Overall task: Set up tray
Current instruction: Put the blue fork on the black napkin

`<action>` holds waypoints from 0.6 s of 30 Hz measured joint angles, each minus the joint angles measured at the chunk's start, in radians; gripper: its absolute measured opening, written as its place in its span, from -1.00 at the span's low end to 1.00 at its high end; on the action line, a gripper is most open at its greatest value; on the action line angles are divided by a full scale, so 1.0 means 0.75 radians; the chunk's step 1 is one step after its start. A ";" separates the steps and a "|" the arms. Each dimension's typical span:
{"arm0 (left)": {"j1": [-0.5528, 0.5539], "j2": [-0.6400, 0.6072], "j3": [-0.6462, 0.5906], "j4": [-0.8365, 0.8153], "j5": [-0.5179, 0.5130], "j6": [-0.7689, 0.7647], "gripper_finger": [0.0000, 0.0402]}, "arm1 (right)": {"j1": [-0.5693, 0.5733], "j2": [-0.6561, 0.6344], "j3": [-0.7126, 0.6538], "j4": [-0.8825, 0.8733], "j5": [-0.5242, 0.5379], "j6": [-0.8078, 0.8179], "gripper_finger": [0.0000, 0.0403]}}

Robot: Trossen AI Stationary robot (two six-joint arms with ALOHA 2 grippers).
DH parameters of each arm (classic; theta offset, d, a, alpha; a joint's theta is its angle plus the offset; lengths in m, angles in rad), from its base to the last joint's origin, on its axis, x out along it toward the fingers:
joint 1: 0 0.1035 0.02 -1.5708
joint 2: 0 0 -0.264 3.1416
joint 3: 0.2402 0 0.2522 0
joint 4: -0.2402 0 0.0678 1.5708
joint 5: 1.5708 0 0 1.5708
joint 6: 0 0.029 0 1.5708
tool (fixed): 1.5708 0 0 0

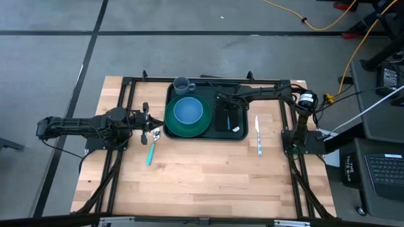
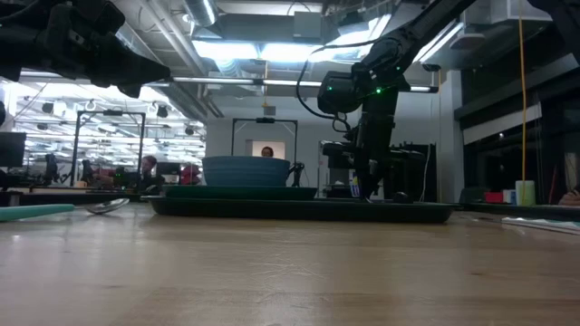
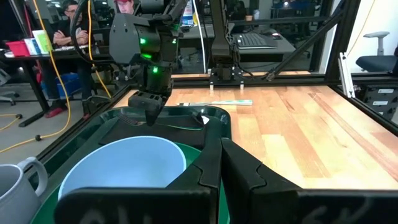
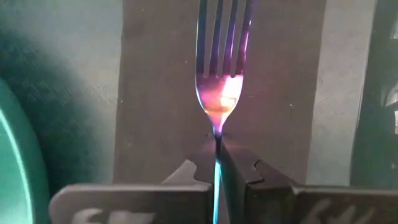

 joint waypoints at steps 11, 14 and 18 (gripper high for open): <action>0.000 0.000 0.000 0.000 0.000 0.000 -0.98 | -0.017 0.015 0.000 0.039 0.003 -0.097 -0.95; 0.000 0.000 0.000 0.000 -0.001 0.000 -0.98 | -0.022 0.040 0.000 0.042 0.002 -0.099 -0.95; 0.000 0.000 0.000 0.000 -0.001 0.000 -0.98 | -0.035 0.070 0.000 0.047 -0.009 -0.102 -0.95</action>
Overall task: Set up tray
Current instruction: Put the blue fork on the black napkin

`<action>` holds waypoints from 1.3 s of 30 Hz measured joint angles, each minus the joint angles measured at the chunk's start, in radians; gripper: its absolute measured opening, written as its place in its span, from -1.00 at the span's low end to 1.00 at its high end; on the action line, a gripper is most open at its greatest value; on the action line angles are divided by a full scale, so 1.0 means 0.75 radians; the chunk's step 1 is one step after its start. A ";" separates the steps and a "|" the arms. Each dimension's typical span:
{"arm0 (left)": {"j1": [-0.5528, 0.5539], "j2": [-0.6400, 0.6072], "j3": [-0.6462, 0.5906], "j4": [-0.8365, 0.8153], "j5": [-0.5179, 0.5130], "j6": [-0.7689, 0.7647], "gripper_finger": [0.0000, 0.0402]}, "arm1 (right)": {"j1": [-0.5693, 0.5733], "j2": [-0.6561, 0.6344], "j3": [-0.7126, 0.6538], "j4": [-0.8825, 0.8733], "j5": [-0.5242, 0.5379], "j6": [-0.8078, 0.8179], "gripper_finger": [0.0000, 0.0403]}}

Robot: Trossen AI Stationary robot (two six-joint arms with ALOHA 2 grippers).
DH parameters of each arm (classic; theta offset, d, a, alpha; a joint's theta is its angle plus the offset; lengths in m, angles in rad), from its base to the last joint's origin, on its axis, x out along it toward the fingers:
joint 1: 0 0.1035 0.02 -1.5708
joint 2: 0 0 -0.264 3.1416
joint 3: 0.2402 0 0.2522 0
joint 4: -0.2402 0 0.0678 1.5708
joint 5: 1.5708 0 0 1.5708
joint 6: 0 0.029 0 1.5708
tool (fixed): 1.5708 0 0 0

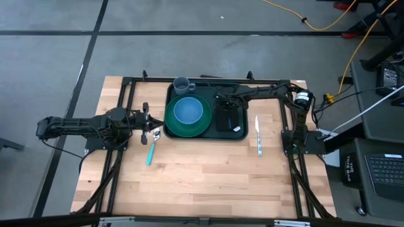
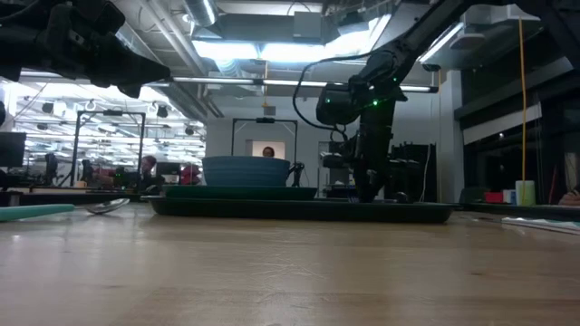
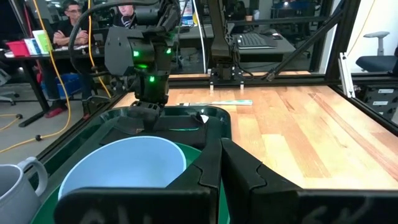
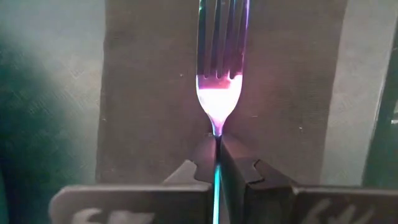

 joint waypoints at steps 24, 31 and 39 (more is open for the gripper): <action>0.000 0.000 0.000 -0.002 0.000 0.000 -0.98 | -0.006 0.000 0.000 0.009 0.001 -0.037 -0.78; 0.000 0.000 0.000 -0.002 0.000 0.000 -0.98 | -0.006 0.000 0.000 0.017 0.001 -0.059 -0.78; 0.000 0.000 0.000 -0.003 0.000 0.000 -0.98 | -0.006 0.000 -0.001 0.045 0.001 -0.082 -0.77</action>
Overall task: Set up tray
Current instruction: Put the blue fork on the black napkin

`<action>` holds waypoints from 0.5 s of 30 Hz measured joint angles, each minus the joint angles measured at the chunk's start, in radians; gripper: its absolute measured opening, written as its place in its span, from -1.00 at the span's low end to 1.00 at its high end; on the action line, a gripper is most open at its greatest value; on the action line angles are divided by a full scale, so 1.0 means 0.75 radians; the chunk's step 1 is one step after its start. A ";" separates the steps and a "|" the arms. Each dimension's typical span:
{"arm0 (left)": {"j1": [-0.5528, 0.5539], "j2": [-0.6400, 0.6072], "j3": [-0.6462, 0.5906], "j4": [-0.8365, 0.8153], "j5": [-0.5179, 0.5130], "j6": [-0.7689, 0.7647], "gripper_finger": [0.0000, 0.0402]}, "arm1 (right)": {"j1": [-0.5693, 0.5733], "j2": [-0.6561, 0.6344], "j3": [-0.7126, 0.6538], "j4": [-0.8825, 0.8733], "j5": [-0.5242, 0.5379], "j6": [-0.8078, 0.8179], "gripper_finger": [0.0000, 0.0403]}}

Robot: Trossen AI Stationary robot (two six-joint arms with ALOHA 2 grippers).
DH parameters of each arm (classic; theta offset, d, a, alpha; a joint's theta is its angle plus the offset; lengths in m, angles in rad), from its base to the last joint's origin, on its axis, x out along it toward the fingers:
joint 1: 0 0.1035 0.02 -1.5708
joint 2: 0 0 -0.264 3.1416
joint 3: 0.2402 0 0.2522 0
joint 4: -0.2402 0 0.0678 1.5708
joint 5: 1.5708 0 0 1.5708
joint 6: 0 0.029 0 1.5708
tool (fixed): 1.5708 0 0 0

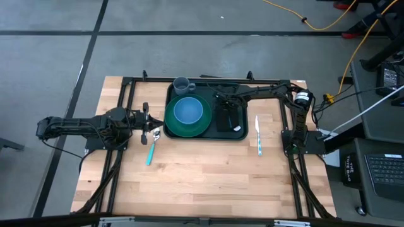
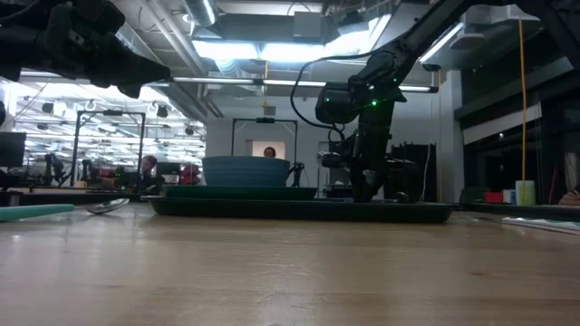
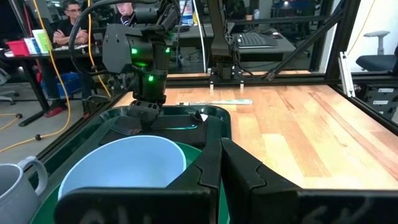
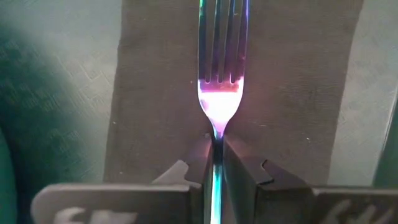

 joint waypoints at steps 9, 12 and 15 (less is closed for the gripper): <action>0.000 0.000 0.000 -0.002 0.000 0.000 -0.98 | 0.000 -0.002 0.001 0.010 -0.012 -0.015 -0.77; 0.000 0.000 0.000 -0.002 0.000 0.000 -0.98 | 0.000 -0.002 0.001 0.023 -0.033 -0.015 -0.77; 0.000 0.000 0.000 -0.002 0.000 0.000 -0.98 | 0.001 -0.002 0.002 0.035 -0.035 -0.006 -0.77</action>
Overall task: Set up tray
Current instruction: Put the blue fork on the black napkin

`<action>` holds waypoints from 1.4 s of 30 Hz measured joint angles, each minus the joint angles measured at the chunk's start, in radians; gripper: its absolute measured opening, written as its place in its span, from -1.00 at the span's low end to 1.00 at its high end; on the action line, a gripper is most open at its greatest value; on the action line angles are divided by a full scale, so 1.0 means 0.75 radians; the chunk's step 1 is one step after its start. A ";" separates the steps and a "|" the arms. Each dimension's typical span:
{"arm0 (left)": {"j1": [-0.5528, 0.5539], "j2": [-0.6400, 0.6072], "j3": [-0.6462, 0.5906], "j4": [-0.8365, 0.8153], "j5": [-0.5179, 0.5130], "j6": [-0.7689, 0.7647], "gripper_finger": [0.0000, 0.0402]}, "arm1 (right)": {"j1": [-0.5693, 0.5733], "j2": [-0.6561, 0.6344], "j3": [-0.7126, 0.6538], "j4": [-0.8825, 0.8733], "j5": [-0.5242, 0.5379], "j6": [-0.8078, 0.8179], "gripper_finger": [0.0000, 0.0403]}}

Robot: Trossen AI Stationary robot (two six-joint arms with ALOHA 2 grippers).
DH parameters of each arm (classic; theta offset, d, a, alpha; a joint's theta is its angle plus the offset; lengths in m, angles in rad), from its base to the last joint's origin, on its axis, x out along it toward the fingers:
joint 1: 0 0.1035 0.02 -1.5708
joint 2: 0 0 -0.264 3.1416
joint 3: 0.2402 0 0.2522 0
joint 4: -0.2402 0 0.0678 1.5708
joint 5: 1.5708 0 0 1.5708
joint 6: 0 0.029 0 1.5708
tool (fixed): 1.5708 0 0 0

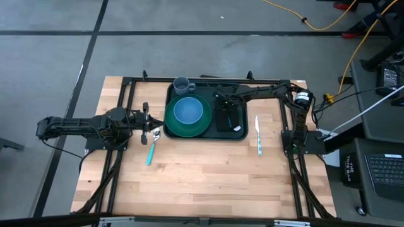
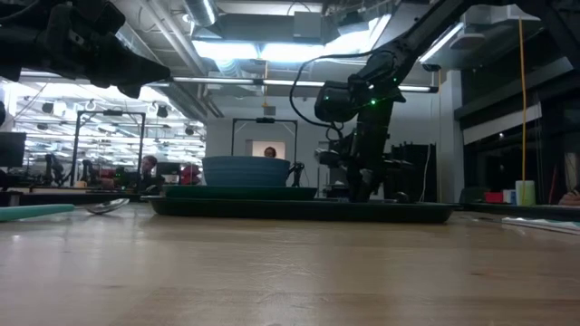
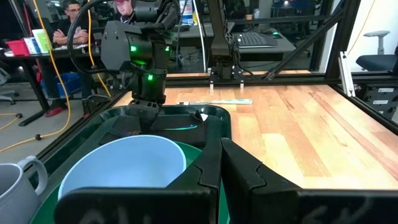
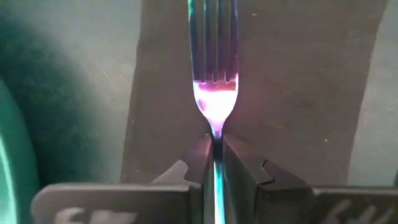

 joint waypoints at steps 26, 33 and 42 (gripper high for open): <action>0.000 0.000 0.000 0.000 0.000 -0.024 -0.98 | -0.021 -0.002 0.002 -0.084 -0.024 0.152 -0.77; 0.000 0.000 0.000 0.000 0.000 -0.025 -0.98 | -0.021 -0.002 0.002 -0.083 -0.024 0.167 -0.77; 0.000 0.000 0.000 0.000 0.000 -0.024 -0.98 | -0.021 -0.002 0.002 -0.081 -0.023 0.145 -0.77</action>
